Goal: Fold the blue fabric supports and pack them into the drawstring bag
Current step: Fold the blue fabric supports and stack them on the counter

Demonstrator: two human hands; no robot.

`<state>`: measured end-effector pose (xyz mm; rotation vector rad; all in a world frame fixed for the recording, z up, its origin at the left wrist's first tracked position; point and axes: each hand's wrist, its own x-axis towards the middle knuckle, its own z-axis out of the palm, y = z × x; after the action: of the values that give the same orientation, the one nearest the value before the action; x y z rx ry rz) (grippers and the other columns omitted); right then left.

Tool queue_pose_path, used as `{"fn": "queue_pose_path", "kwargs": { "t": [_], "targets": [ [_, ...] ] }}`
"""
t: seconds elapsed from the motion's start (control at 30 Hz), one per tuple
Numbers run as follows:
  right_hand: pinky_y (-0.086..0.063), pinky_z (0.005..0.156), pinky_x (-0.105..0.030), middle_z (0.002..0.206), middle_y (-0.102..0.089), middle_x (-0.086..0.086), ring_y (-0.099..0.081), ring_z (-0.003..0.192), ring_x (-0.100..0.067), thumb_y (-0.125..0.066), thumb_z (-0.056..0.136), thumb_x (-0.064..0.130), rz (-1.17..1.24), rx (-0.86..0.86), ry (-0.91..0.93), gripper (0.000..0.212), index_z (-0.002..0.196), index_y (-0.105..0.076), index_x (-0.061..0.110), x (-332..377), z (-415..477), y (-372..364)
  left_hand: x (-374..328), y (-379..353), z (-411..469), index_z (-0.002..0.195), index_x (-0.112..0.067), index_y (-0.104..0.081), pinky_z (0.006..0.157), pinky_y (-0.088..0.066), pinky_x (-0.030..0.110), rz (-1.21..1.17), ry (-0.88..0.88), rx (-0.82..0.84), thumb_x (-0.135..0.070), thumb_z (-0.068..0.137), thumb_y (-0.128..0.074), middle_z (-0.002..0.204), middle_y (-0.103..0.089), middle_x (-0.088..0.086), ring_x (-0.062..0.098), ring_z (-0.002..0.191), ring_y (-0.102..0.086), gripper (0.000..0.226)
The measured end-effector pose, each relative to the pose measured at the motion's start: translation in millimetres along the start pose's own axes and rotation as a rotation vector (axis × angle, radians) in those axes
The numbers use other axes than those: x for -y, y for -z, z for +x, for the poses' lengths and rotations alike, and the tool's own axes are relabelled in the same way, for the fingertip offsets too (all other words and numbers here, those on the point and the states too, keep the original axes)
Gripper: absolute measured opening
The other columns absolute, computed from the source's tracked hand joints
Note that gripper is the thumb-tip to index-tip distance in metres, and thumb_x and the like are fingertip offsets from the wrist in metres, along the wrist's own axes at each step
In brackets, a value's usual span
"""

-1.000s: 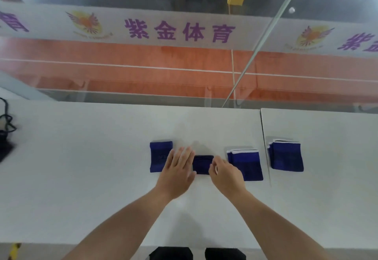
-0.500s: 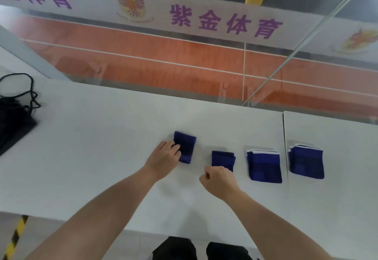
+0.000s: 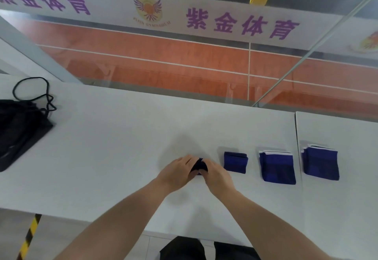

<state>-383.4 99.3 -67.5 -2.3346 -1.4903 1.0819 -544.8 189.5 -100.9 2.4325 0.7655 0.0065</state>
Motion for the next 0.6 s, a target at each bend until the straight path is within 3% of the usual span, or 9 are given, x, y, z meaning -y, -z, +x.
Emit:
{"fn": "queue_pose_path", "kwargs": {
  "t": [0.17, 0.27, 0.43, 0.6],
  "targets": [
    [-0.046, 0.057, -0.035, 0.091, -0.066, -0.001, -0.062, 0.074, -0.026, -0.051, 0.101, 0.026, -0.013, -0.007, -0.113, 0.016, 0.109, -0.039, 0.019, 11, 17, -2, 3, -10, 12, 0.120, -0.016, -0.059, 0.081, -0.053, 0.040, 0.159, 0.032, -0.030, -0.021, 0.096, -0.055, 0.113, -0.055, 0.004, 0.028, 0.093, -0.062, 0.025],
    [-0.035, 0.050, -0.030, 0.080, -0.056, 0.003, -0.051, 0.062, -0.022, -0.047, 0.100, 0.017, -0.018, -0.035, -0.150, 0.017, 0.100, -0.031, 0.021, 16, 25, -5, 7, -19, 18, 0.121, -0.022, -0.059, 0.091, -0.048, 0.039, 0.244, 0.079, -0.105, -0.032, 0.097, -0.055, 0.128, -0.055, 0.000, 0.026, 0.116, -0.054, 0.026],
    [-0.041, 0.059, -0.032, 0.082, -0.054, 0.000, -0.053, 0.068, -0.024, -0.044, 0.104, 0.023, 0.055, -0.050, -0.183, 0.011, 0.111, -0.042, 0.015, 12, 27, -10, 21, -23, 22, 0.133, -0.024, -0.050, 0.100, -0.041, 0.041, 0.211, 0.106, -0.027, -0.039, 0.096, -0.053, 0.133, -0.052, -0.002, 0.027, 0.123, -0.045, 0.040],
    [-0.038, 0.059, -0.033, 0.083, -0.052, 0.002, -0.050, 0.066, -0.021, -0.047, 0.104, 0.024, -0.021, -0.042, -0.129, 0.011, 0.107, -0.042, 0.015, 5, 19, -3, 13, -14, 32, 0.127, -0.024, -0.054, 0.100, -0.036, 0.040, 0.191, 0.145, 0.001, -0.038, 0.098, -0.053, 0.126, -0.054, -0.001, 0.028, 0.118, -0.045, 0.033]
  ]
}}
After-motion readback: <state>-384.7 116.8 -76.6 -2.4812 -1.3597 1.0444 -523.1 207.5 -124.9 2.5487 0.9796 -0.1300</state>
